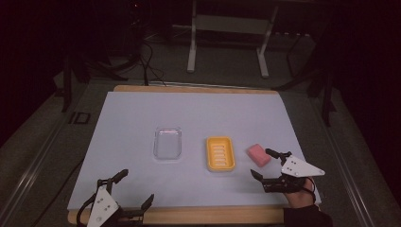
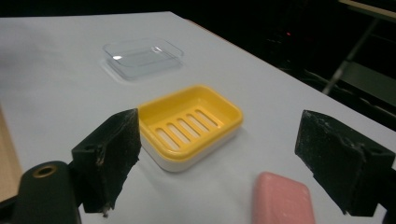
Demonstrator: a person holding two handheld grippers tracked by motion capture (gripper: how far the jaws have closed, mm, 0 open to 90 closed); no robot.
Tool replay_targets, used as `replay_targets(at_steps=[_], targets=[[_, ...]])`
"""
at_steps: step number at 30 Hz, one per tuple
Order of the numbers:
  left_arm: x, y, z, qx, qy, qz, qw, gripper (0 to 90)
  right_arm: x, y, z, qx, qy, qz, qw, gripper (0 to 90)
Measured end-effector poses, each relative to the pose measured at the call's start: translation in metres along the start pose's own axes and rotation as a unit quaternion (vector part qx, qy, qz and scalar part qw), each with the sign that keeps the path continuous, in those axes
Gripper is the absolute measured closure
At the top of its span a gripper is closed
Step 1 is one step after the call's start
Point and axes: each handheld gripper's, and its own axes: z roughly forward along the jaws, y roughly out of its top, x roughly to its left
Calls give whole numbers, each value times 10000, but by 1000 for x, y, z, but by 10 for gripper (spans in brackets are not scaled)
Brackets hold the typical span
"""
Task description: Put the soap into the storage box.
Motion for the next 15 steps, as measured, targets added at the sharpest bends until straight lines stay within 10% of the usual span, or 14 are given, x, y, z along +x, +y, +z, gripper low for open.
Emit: replay_targets(at_steps=[15], targets=[[0,0,1,23,-5,-6,10000,18,-1,-2,11,336,137,53,9993,144]])
